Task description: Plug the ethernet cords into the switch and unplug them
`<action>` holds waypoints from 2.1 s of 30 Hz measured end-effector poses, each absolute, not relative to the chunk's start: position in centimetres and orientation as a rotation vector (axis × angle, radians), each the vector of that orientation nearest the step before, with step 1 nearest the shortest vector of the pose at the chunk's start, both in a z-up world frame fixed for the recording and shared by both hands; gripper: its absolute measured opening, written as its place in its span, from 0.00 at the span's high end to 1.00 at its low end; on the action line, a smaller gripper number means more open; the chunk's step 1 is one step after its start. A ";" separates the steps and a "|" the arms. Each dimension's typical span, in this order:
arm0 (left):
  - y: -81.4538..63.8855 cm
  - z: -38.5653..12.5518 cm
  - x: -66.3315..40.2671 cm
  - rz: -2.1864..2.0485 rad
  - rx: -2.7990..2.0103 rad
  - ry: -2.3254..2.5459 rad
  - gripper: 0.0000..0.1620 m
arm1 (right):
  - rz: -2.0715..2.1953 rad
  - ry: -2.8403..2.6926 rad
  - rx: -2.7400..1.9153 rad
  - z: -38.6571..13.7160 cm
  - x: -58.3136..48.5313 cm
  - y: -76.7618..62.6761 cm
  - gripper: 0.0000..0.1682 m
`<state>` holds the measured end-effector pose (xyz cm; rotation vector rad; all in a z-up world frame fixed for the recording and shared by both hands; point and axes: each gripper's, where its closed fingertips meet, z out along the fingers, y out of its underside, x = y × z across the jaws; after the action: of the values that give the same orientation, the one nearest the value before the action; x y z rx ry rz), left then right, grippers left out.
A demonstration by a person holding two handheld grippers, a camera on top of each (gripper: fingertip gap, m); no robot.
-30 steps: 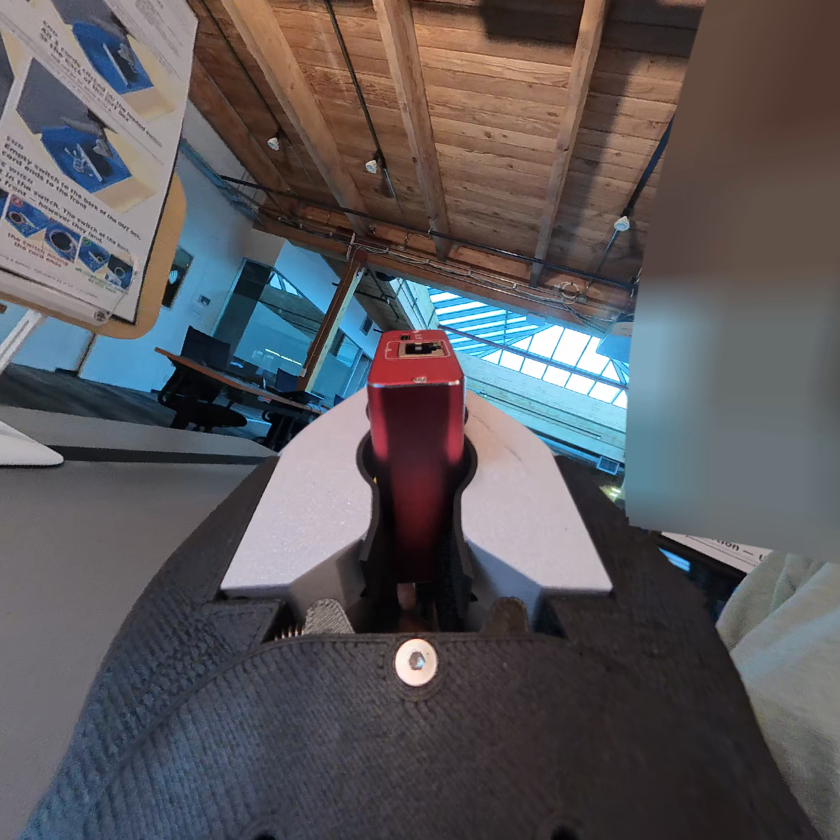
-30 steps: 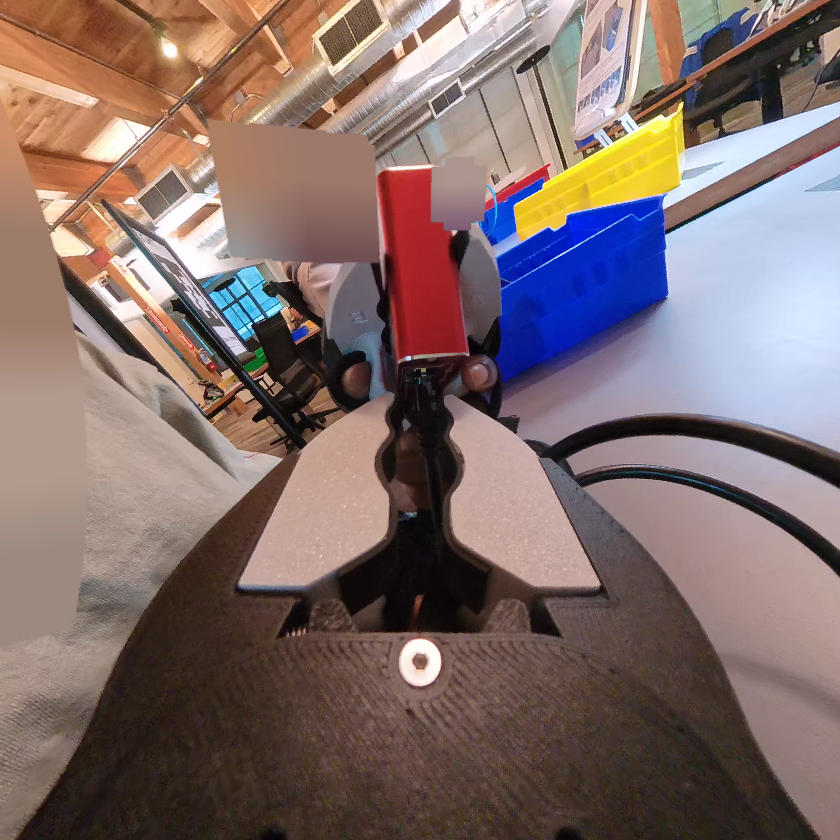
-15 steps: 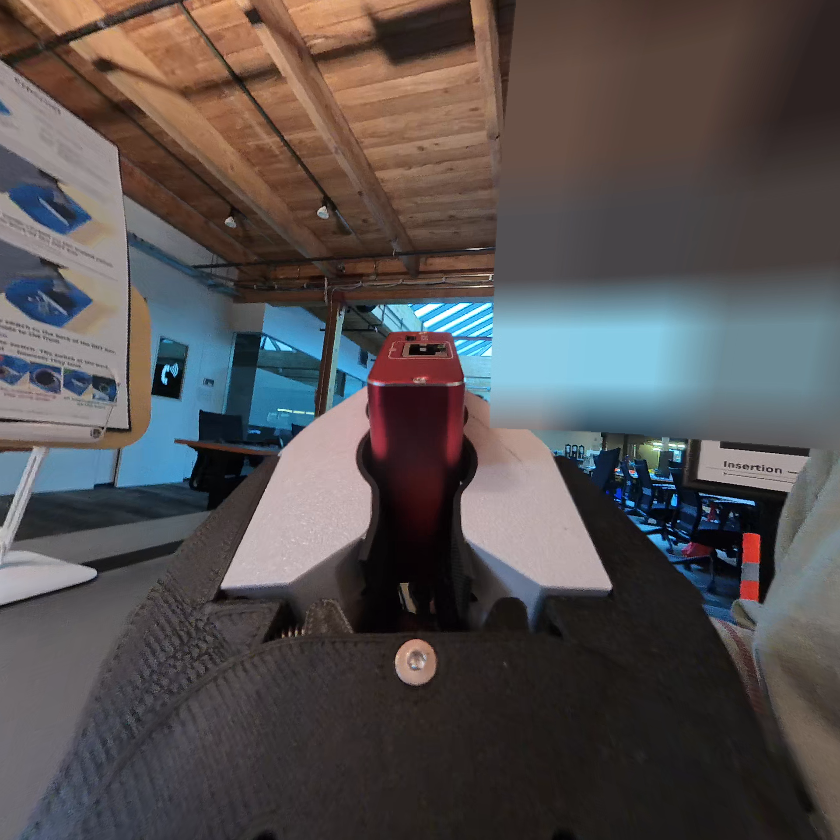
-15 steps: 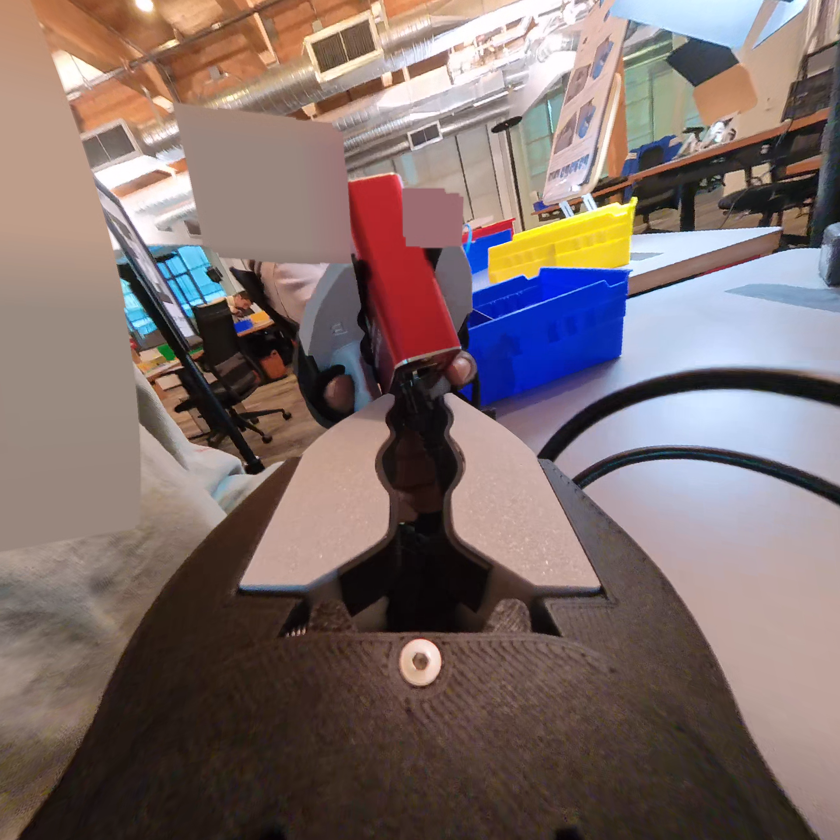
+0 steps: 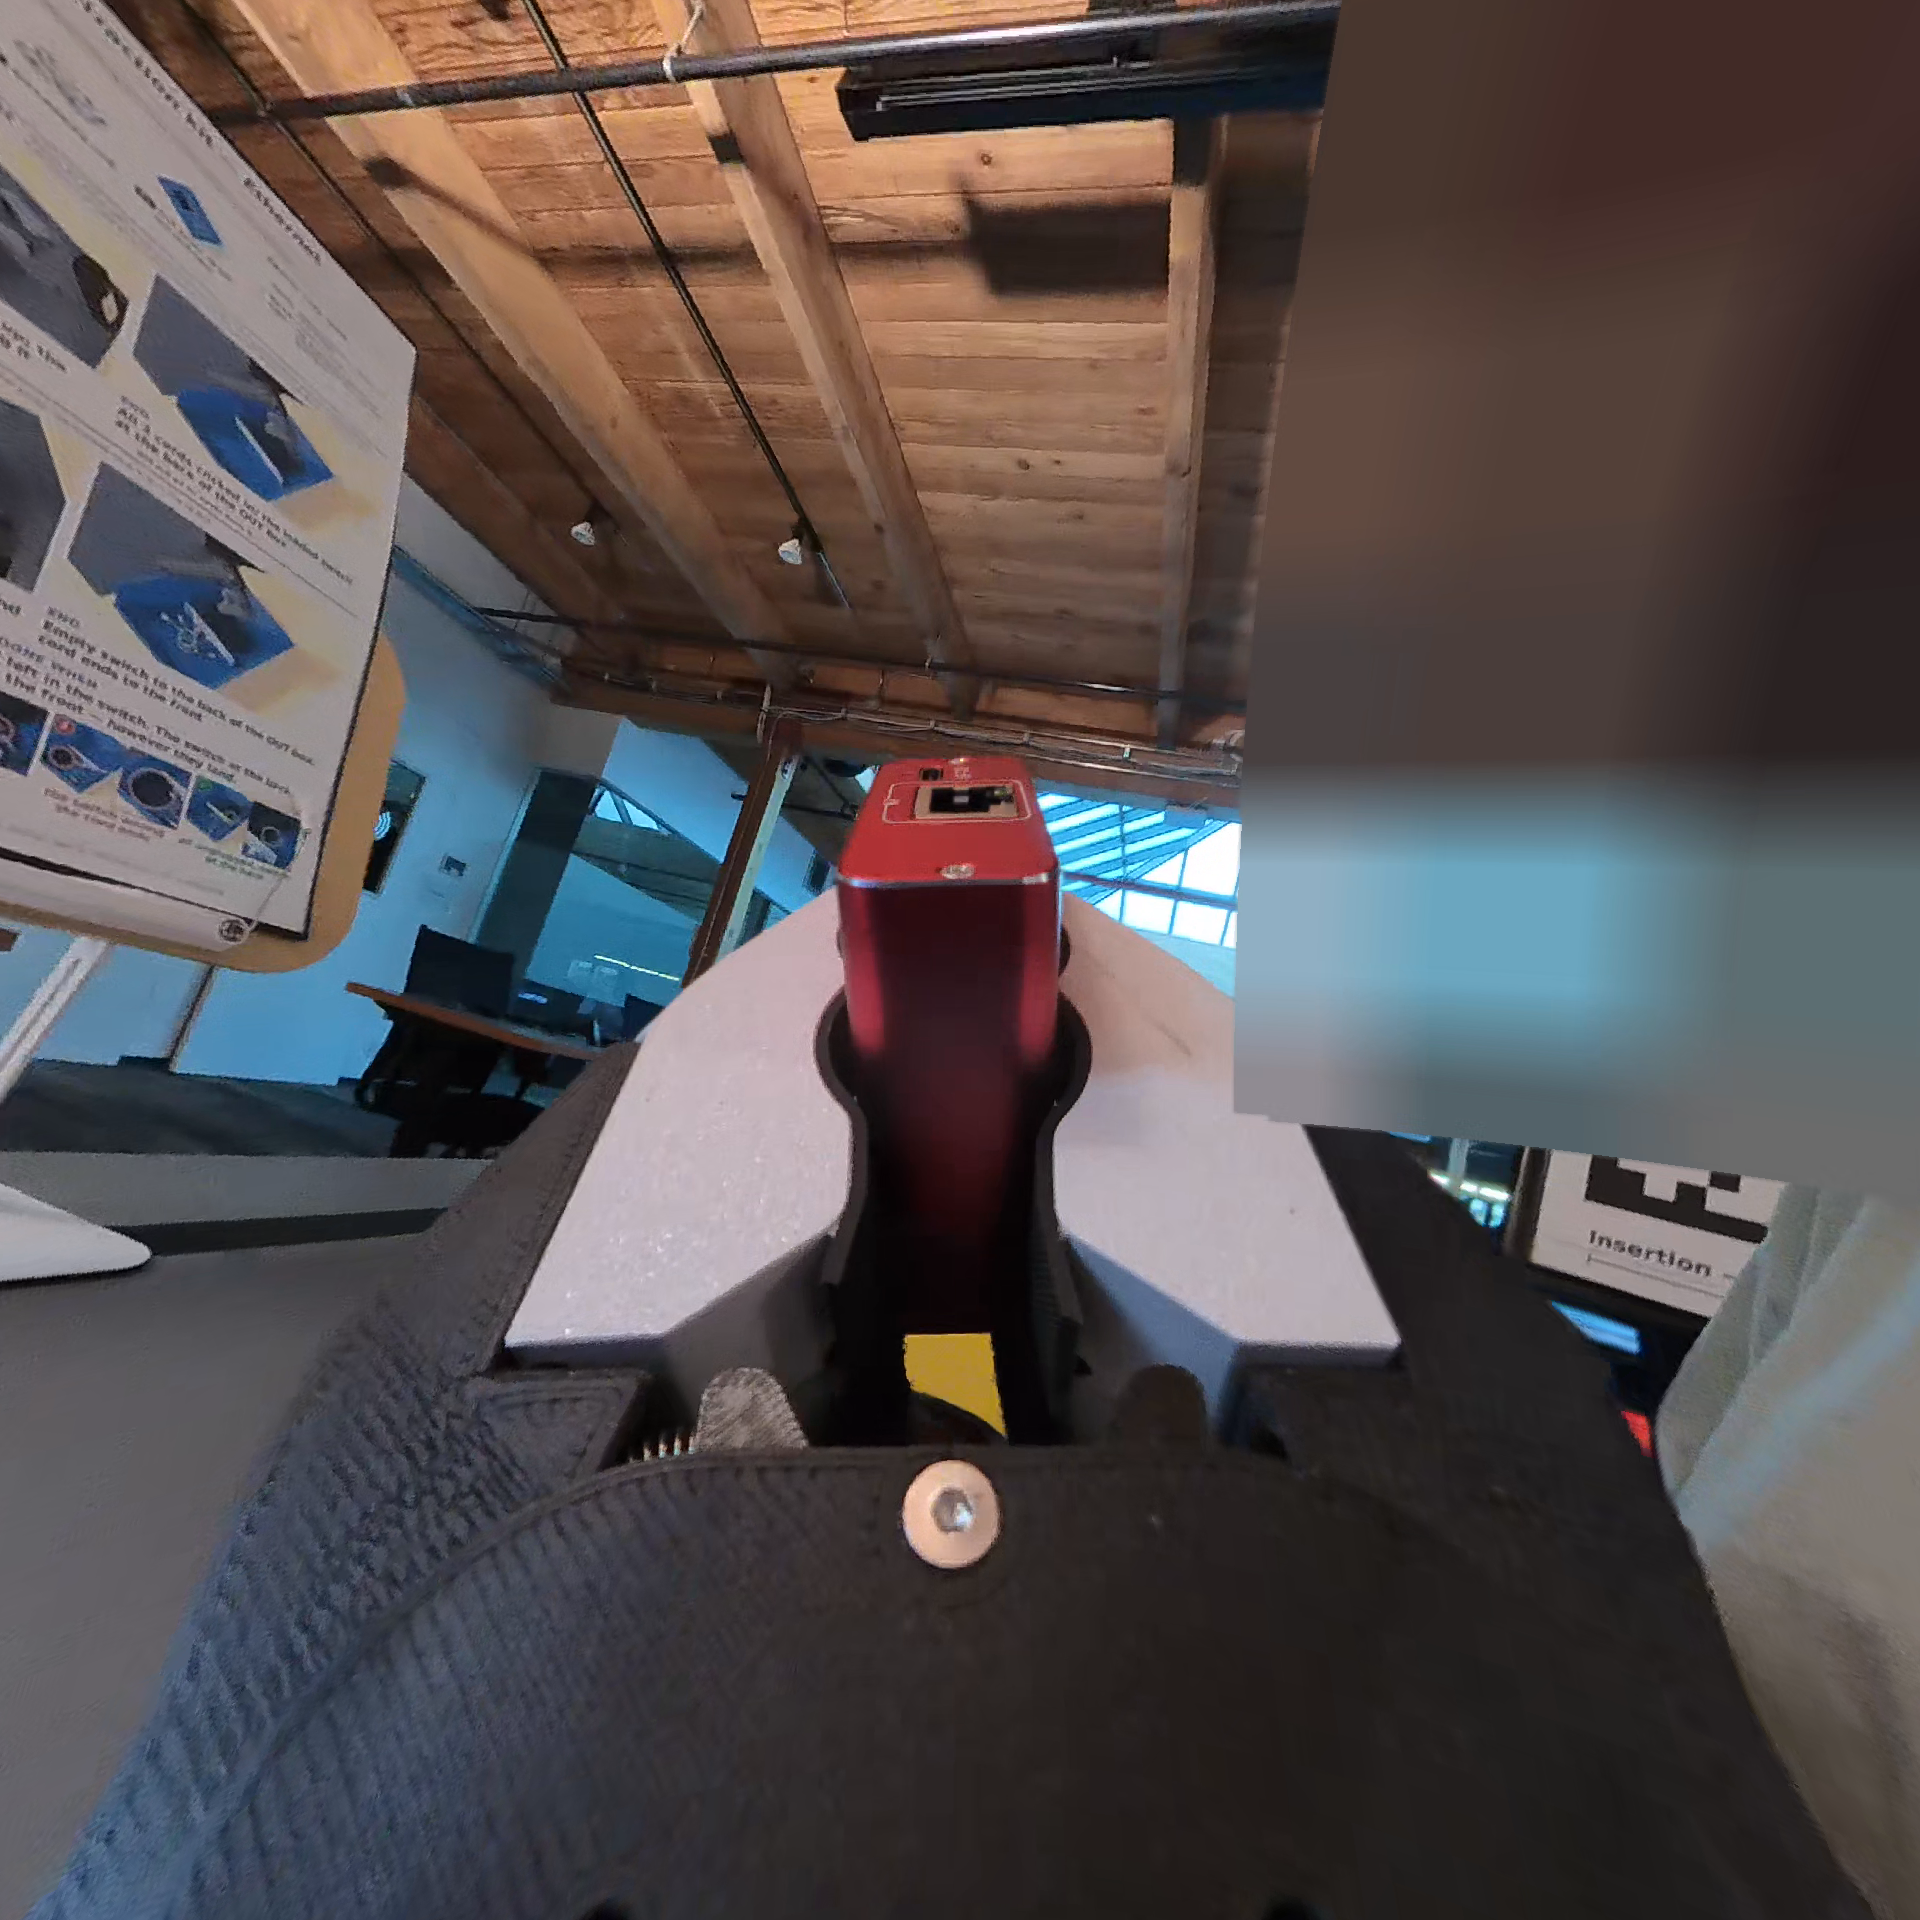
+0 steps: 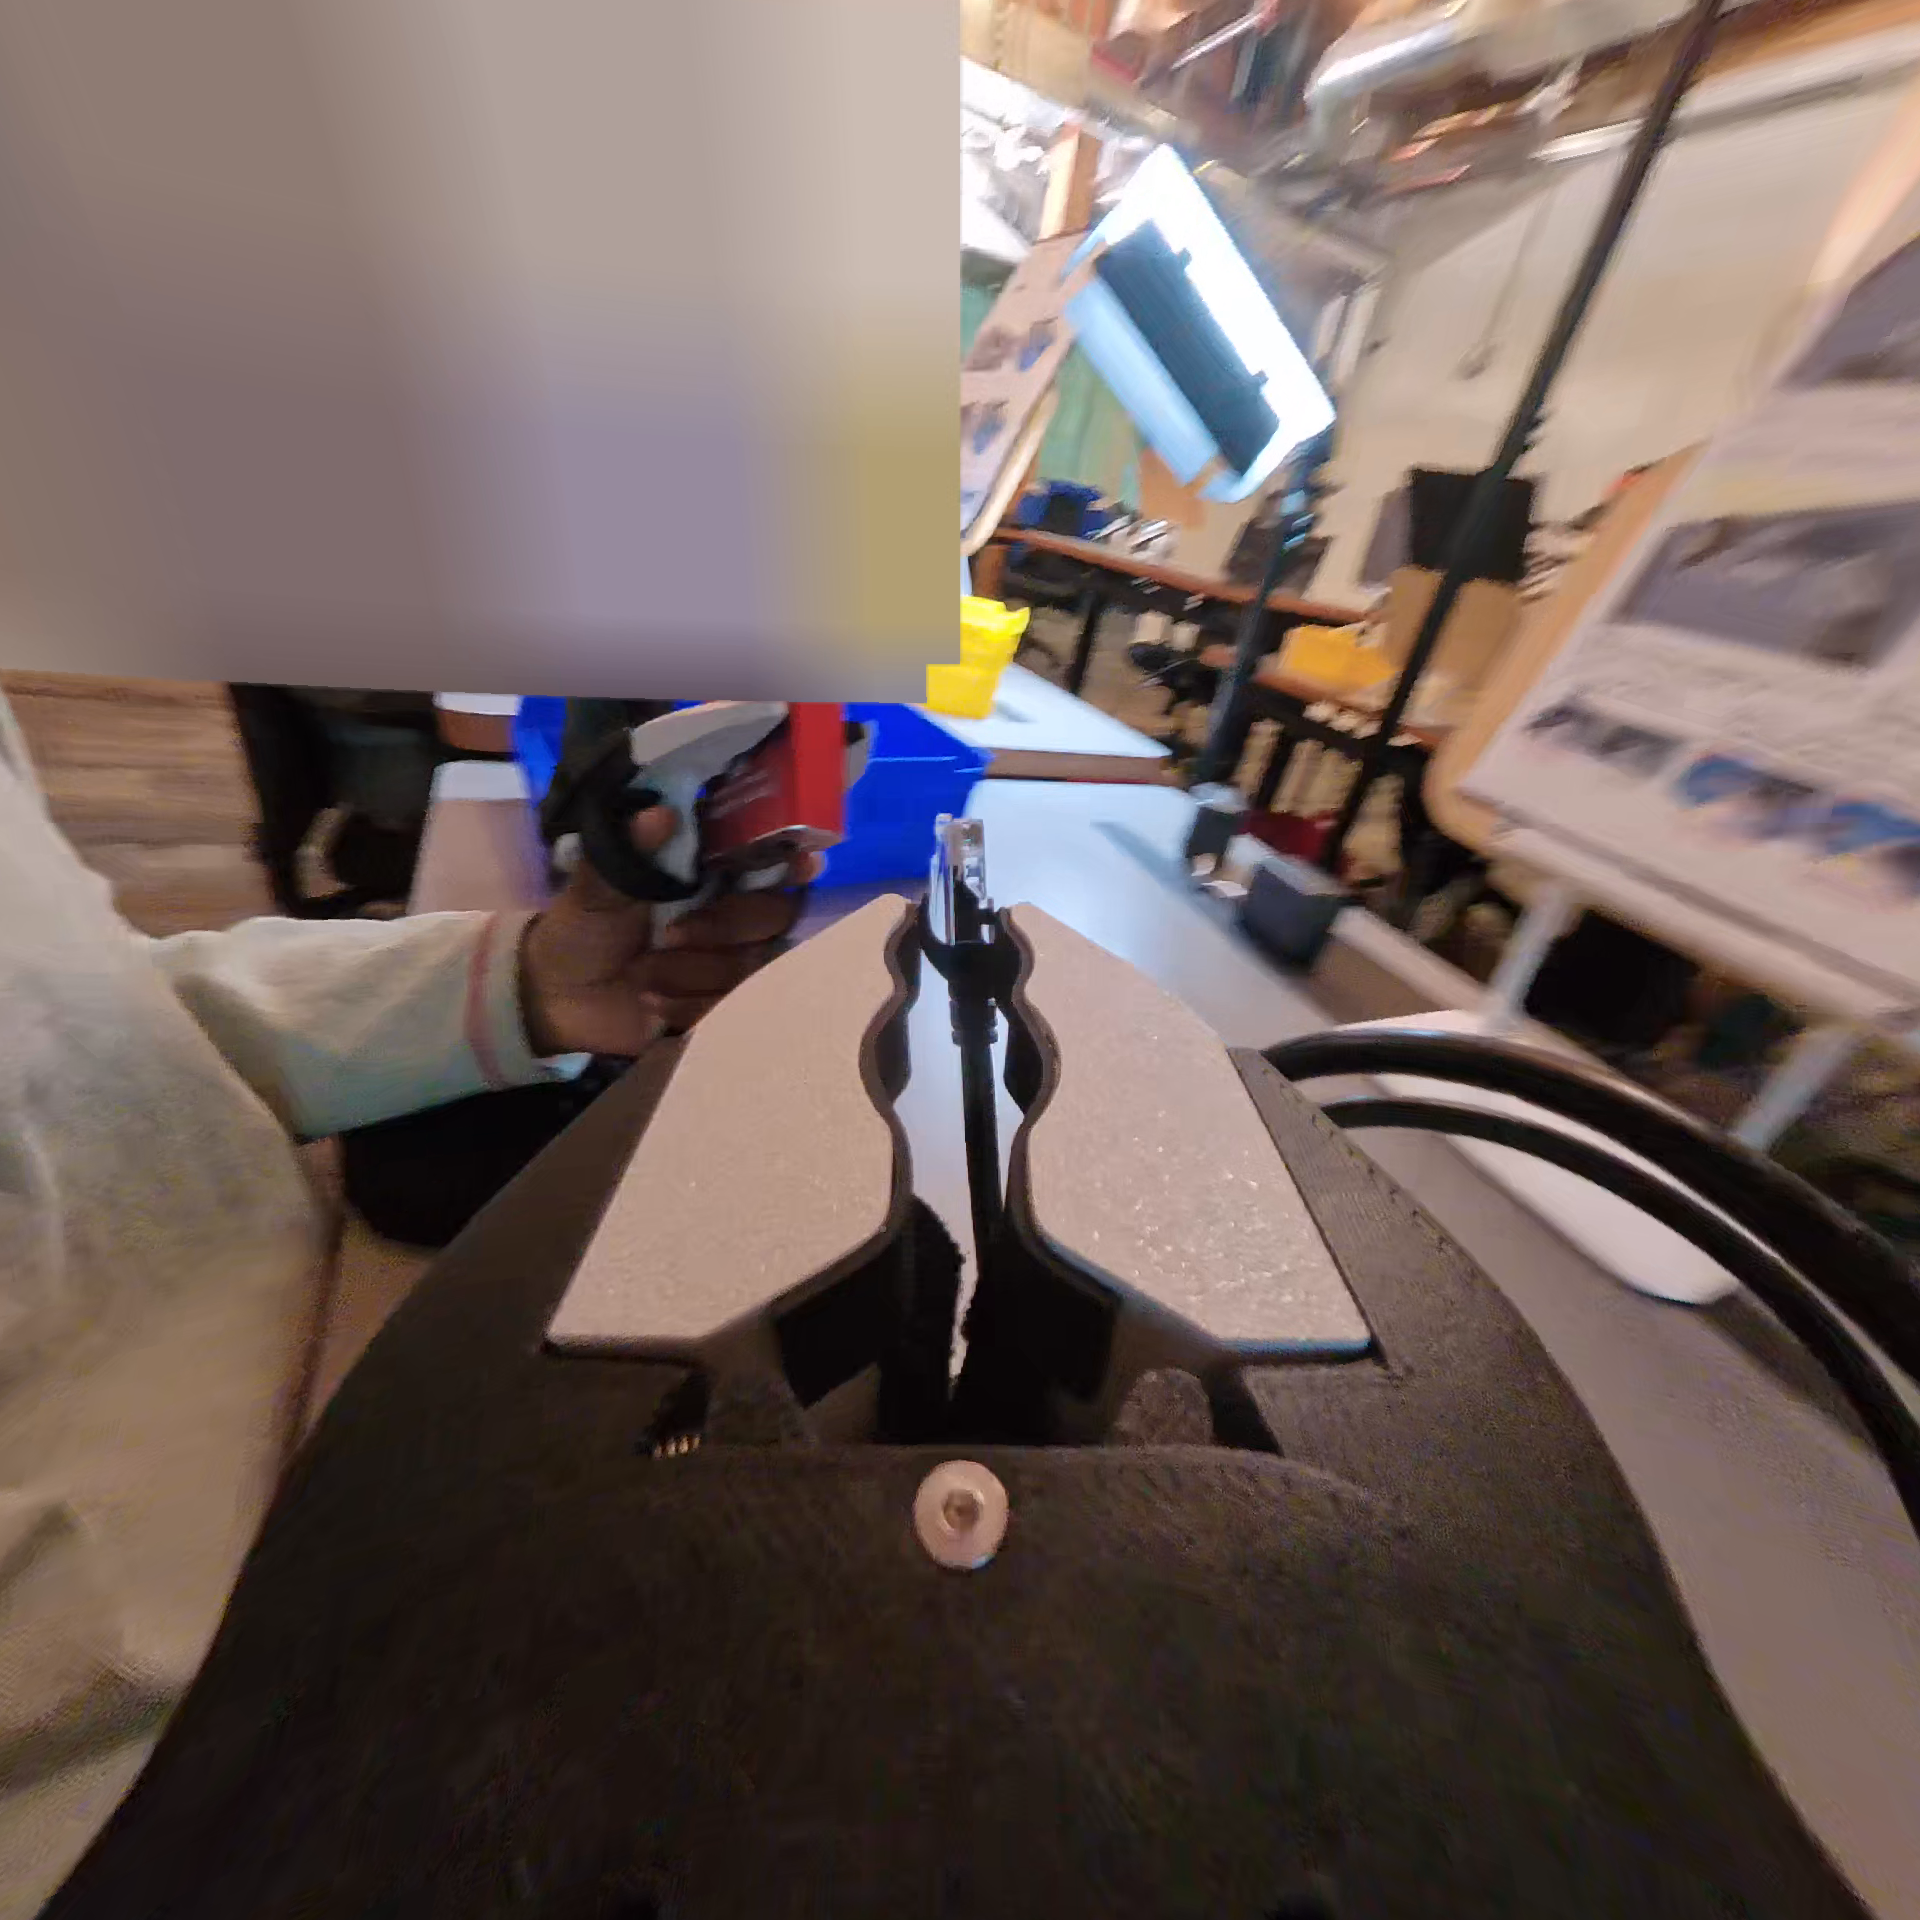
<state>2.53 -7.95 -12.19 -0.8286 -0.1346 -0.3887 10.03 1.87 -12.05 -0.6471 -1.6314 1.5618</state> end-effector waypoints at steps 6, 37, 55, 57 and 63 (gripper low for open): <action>-8.4 -12.2 1.6 -0.457 -0.783 -0.190 0.82 | 1.312 -1.333 -0.707 -6.3 15.6 13.9 0.92; -4.9 -15.0 2.1 -0.466 -1.047 -0.233 0.83 | 1.130 -1.167 -1.282 -14.9 15.3 24.5 0.55; -1.3 -21.3 7.6 -0.839 -1.533 -0.155 0.83 | 0.743 -2.019 0.021 -22.3 6.1 -4.9 0.37; -1.3 -21.3 8.0 -0.848 -1.543 -0.129 0.83 | 0.720 -2.046 0.020 -22.7 5.9 -4.9 0.47; -1.4 -20.6 8.3 -0.883 -1.490 -0.121 0.77 | 0.639 -2.032 -0.039 -22.5 5.8 -4.1 0.55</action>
<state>8.29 -1.37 -20.57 -1.4904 -0.1212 -0.8830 5.81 -4.06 -22.45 -0.0387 -2.0321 0.6386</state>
